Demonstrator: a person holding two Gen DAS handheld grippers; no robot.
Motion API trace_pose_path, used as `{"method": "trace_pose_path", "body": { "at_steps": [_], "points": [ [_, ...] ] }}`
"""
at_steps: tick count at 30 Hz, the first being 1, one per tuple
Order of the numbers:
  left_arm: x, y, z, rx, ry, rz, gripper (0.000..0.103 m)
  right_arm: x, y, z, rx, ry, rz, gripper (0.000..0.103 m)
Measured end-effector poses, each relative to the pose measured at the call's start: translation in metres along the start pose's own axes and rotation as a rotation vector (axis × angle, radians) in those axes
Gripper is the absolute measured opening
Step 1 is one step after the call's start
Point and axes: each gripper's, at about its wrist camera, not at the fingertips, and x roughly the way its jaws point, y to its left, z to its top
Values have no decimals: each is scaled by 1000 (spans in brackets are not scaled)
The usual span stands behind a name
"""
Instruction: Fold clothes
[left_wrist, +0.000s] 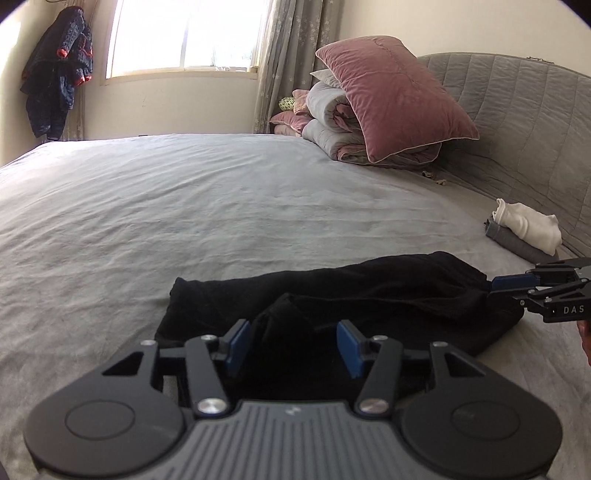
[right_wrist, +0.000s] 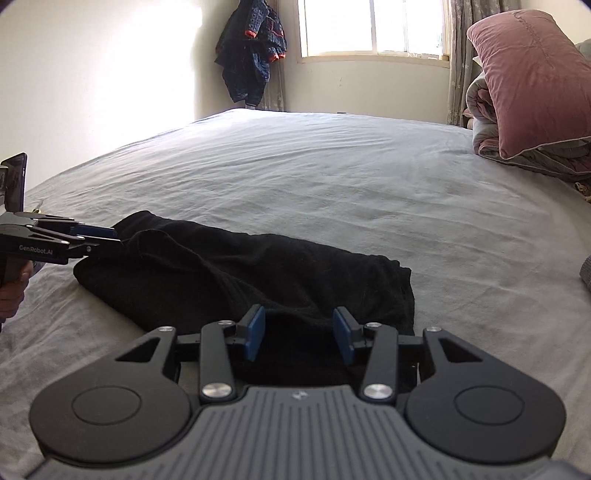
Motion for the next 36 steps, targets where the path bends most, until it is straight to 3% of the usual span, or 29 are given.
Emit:
{"method": "trace_pose_path", "body": {
  "at_steps": [3,6,12,13,14,15,16,18,26,30,33,34,36],
  "points": [
    [12,-8,-4,42,10,39,54,4,9,-4,-31,-13,12,46],
    [15,-10,-8,49,-11,71,54,15,26,-1,-143,2,7,46],
    [22,-8,2,-19,-29,43,51,37,45,0,-270,13,-11,46],
    [24,-8,2,-20,-22,36,41,41,45,-2,-274,27,-12,42],
    [26,-8,1,-20,-12,29,26,43,45,-3,-273,31,-10,31],
    [28,-7,0,-23,0,26,19,44,45,-3,-272,34,-7,22],
    [29,-6,0,-27,9,23,11,41,45,-2,-272,29,-5,8],
    [25,-2,0,-40,1,-2,7,34,43,0,-272,18,-1,4],
    [-5,5,-4,37,15,-110,7,9,38,14,-295,-14,54,3],
    [-8,3,-9,102,92,-184,9,13,38,13,-327,66,105,5],
    [-11,1,-9,130,159,-291,26,24,38,8,-345,174,112,12],
    [-13,1,-8,138,182,-328,37,25,37,7,-342,193,118,16],
    [-16,4,-6,123,196,-390,40,25,36,5,-335,227,130,21]
  ]
}}
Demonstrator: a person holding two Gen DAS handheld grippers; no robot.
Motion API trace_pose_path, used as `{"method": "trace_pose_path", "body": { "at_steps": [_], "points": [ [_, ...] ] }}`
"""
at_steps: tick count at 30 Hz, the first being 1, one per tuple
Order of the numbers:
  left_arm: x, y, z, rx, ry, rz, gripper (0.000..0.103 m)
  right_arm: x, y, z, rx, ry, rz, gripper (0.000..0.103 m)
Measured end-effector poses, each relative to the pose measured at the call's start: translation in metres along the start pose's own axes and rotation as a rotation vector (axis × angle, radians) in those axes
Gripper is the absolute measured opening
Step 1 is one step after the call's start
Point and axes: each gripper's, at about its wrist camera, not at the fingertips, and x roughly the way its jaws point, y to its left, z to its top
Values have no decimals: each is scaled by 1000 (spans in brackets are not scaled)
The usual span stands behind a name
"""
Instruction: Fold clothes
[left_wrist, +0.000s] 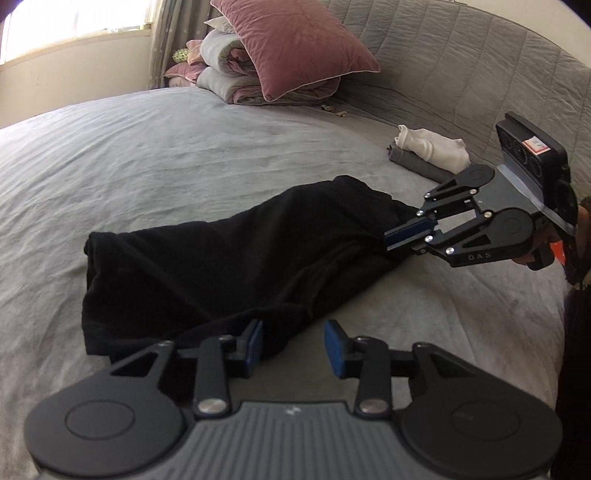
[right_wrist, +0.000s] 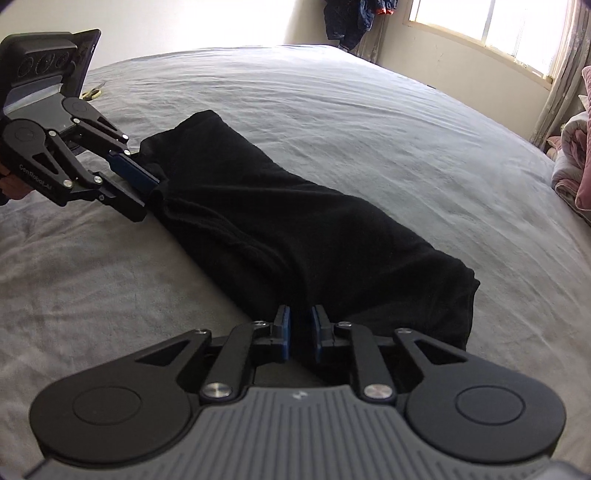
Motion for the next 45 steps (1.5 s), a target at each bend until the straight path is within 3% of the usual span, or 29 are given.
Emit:
{"method": "trace_pose_path", "body": {
  "at_steps": [2,5,8,10,12,14,18,19,21,22,23,24,26,31,33,34,36,40,42,45],
  "points": [
    [-7,4,4,-25,-26,-44,42,-6,-5,2,36,-8,40,41],
    [-17,18,11,-109,-128,-1,50,-17,-15,6,107,-72,60,46],
    [-20,41,16,-248,-204,189,54,-19,-26,8,189,-115,15,49],
    [-18,59,18,-348,-234,338,55,-16,-40,7,264,-135,-68,55],
    [-13,76,17,-426,-237,424,55,-12,-59,2,356,-146,-127,57],
    [-6,91,14,-497,-251,443,55,-8,-77,-4,449,-158,-186,57],
    [16,107,3,-585,-277,433,52,5,-115,-25,697,-228,-213,57],
    [20,108,-1,-599,-286,439,48,9,-121,-31,759,-250,-200,57],
    [24,108,-3,-605,-300,418,26,21,-127,-38,831,-274,-151,57],
    [25,107,-4,-613,-304,403,11,26,-124,-38,825,-285,-143,51],
    [24,103,-4,-609,-325,422,9,30,-120,-38,815,-296,-138,28],
    [21,100,-4,-603,-349,456,9,32,-117,-37,795,-290,-132,14],
    [17,94,-3,-596,-392,523,8,25,-109,-31,758,-328,-184,13],
    [26,93,0,-561,-317,583,18,32,-106,-29,709,-263,-274,14],
    [20,86,4,-529,-323,624,32,28,-104,-27,706,-263,-309,27],
    [16,80,5,-508,-339,656,39,26,-103,-26,705,-265,-326,40],
    [6,68,9,-466,-375,699,41,20,-98,-21,676,-279,-368,44],
    [0,44,17,-357,-410,624,46,11,-79,-7,587,-326,-359,44],
    [11,34,17,-303,-370,584,46,10,-65,1,526,-340,-332,44],
    [29,36,8,-276,-252,607,46,22,-51,3,435,-301,-269,44]
  ]
}}
